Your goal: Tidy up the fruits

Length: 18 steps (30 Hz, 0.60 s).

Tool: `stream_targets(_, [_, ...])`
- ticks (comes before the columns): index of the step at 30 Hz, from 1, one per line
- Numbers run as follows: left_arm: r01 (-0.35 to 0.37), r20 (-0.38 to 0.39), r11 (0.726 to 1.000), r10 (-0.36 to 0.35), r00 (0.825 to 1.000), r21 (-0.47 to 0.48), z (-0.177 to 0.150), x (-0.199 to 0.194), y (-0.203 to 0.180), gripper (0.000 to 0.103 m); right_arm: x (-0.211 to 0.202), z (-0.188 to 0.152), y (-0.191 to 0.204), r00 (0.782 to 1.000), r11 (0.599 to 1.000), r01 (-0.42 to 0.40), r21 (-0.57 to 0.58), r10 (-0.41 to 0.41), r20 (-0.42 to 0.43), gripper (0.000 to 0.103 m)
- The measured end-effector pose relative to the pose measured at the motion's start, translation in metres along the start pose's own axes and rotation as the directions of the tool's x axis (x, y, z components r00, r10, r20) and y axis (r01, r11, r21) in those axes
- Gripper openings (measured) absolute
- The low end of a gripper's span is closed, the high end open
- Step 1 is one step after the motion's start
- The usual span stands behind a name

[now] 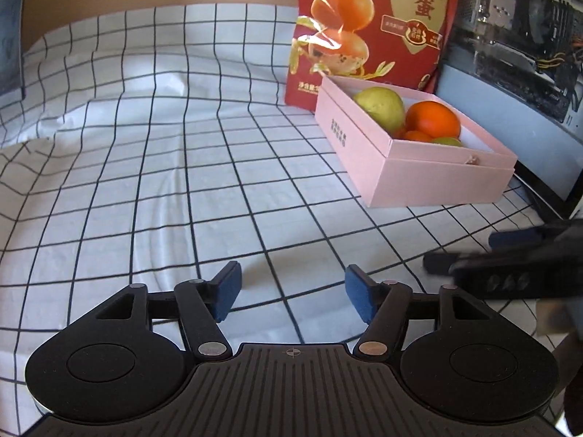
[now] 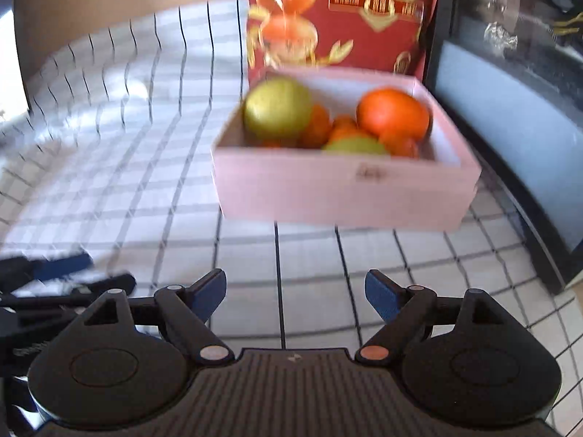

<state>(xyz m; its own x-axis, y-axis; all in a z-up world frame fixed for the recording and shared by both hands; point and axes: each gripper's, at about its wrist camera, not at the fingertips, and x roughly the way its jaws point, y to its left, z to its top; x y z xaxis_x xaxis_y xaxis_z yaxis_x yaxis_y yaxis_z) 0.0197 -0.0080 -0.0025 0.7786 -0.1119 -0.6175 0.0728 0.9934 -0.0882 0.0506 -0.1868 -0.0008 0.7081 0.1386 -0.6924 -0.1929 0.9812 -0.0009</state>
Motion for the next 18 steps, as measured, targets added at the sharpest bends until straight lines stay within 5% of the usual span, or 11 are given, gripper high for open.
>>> stream_targets(6, [-0.047, 0.041, 0.999, 0.046, 0.998, 0.012, 0.002, 0.010, -0.007, 0.069, 0.013, -0.003, -0.007, 0.999, 0.998, 0.052, 0.033, -0.053, 0.003, 0.102])
stream_targets(18, [-0.096, 0.056, 0.994, 0.093, 0.994, 0.046, 0.007, 0.022, -0.016, 0.072, 0.024, -0.014, -0.015, 0.988, 1.000, 0.011, 0.021, -0.014, 0.152, 0.103])
